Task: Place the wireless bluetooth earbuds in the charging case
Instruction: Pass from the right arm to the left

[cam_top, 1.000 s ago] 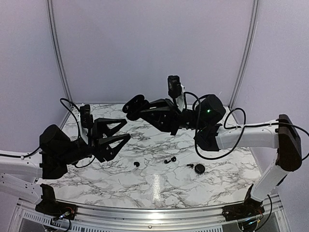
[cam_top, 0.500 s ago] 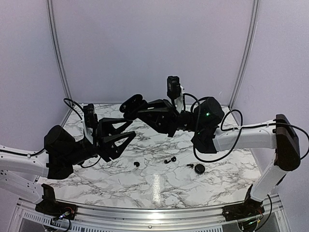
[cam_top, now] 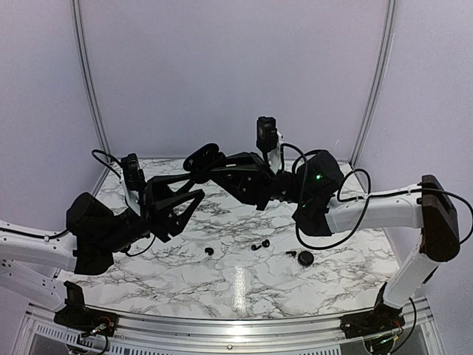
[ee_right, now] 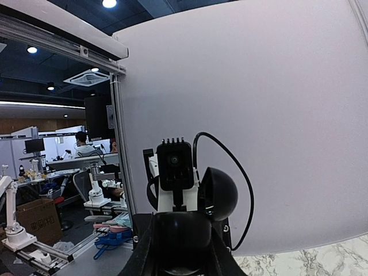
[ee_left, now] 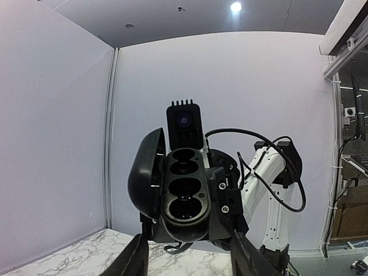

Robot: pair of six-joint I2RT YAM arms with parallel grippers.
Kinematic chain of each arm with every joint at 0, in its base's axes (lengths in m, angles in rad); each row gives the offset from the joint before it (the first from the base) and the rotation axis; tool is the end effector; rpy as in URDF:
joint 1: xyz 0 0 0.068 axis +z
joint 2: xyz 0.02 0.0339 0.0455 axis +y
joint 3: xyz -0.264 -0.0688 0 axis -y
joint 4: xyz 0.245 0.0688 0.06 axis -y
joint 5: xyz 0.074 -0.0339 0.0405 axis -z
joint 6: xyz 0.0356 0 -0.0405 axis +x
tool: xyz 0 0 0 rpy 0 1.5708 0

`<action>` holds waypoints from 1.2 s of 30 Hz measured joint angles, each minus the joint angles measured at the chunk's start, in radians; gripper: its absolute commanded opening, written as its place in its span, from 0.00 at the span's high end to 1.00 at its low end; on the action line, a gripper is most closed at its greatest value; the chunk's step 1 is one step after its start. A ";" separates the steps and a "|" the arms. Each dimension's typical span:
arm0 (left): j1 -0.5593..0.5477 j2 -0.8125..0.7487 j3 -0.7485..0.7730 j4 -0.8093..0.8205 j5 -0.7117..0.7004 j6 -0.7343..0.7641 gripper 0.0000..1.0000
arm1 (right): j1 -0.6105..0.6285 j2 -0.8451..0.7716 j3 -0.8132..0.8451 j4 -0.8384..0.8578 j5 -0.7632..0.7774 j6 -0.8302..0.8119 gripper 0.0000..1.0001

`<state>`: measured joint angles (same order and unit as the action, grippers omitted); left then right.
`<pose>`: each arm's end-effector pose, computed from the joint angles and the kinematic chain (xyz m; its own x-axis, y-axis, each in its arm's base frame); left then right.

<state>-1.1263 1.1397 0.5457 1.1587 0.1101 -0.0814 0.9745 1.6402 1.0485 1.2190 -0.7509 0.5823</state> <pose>0.0991 -0.2172 0.3245 0.1531 -0.5095 -0.8467 0.9529 0.3032 -0.0101 0.1799 0.3083 0.3487 -0.2280 0.3800 -0.8964 -0.9456 -0.3059 0.1108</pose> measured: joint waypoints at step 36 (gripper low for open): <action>-0.034 0.071 0.000 0.124 -0.093 -0.003 0.66 | 0.032 0.017 -0.039 0.037 0.092 -0.007 1.00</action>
<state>-1.1599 1.2106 0.5461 1.2827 0.0166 -0.0841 1.0061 1.6569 1.0100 1.2556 -0.6586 0.5755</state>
